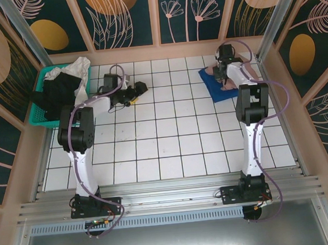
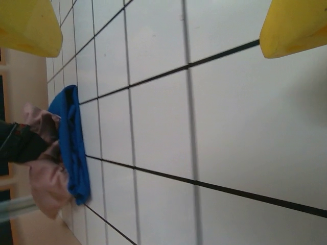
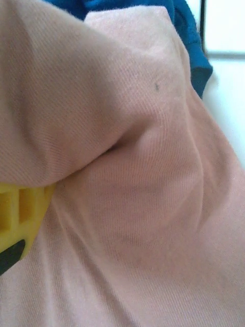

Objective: Fold and stack the t-shirts

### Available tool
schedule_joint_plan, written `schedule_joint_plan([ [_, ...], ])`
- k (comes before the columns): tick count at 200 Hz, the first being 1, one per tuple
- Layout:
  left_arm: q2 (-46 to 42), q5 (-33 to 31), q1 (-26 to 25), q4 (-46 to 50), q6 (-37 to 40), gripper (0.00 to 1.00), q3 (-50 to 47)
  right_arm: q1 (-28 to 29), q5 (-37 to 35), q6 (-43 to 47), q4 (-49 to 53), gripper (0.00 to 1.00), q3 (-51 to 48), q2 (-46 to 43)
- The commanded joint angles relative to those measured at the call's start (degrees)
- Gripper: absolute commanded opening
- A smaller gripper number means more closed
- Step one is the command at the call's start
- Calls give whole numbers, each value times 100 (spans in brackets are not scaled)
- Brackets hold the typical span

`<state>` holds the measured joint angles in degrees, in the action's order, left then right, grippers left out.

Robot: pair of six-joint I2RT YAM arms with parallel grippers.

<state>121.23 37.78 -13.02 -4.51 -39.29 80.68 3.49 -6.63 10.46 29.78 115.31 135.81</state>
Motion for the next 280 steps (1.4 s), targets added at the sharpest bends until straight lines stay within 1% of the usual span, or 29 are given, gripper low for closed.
schedule_joint_plan([
  [1,-8,-136,-451,-231,-11,99,437,275,626,261,-217,0,-399,-731],
  [17,155,-138,-606,-227,-1,99,692,441,911,487,-290,0,-763,-956],
  [36,297,-239,-645,-216,24,98,875,591,1119,678,-538,0,-1350,-1195],
  [46,359,-303,-641,-148,50,98,960,642,1225,705,-640,5,-1606,-1292],
  [61,417,-315,-672,-129,32,98,1029,671,1113,585,-781,12,-1841,-1401],
  [72,421,-363,-759,-124,64,98,1071,681,1078,447,-781,20,-1875,-1487],
  [86,427,-481,-951,-60,279,98,1146,717,1118,268,-822,24,-2002,-1752],
  [98,436,-549,-1145,-36,627,98,1201,758,1005,40,-1077,37,-2339,-2115],
  [111,417,-666,-1309,6,1257,98,1222,773,1065,-185,-1342,45,-2819,-2620],
  [128,228,-1024,-1427,-420,2394,98,799,773,925,-577,-1703,47,-3616,-3289],
  [142,133,-1284,-1433,-733,3138,98,529,780,714,-861,-2072,49,-4430,-3814],
  [147,173,-1385,-1439,-695,3356,98,585,802,684,-905,-2207,49,-4708,-3988],
  [155,306,-1366,-1441,-588,3651,98,783,840,604,-1010,-2481,49,-5186,-4269],
  [171,609,-1357,-1512,-344,4145,99,1280,967,186,-1058,-2938,53,-5894,-4565],
  [181,718,-1520,-1611,-443,4367,99,1454,1020,-33,-1114,-3068,55,-6093,-4614],
  [200,963,-1458,-1712,-677,4524,99,1768,1097,-77,-1169,-3217,57,-6148,-4551],
  [207,1116,-1301,-1734,-621,4559,99,1998,1150,-99,-1144,-3309,57,-6143,-4493],
  [216,1321,-1190,-1775,-521,4612,98,2319,1210,-296,-1102,-3390,58,-6100,-4359],
  [233,1701,-1227,-1931,-251,4882,99,2869,1286,-656,-1038,-3322,60,-5891,-4014],
  [249,2061,-1312,-2085,-37,5147,98,3370,1312,-811,-969,-3292,60,-5741,-3727],
  [280,2657,-1262,-2135,63,5125,98,4139,1342,-1266,-966,-3423,60,-5745,-3458],
])
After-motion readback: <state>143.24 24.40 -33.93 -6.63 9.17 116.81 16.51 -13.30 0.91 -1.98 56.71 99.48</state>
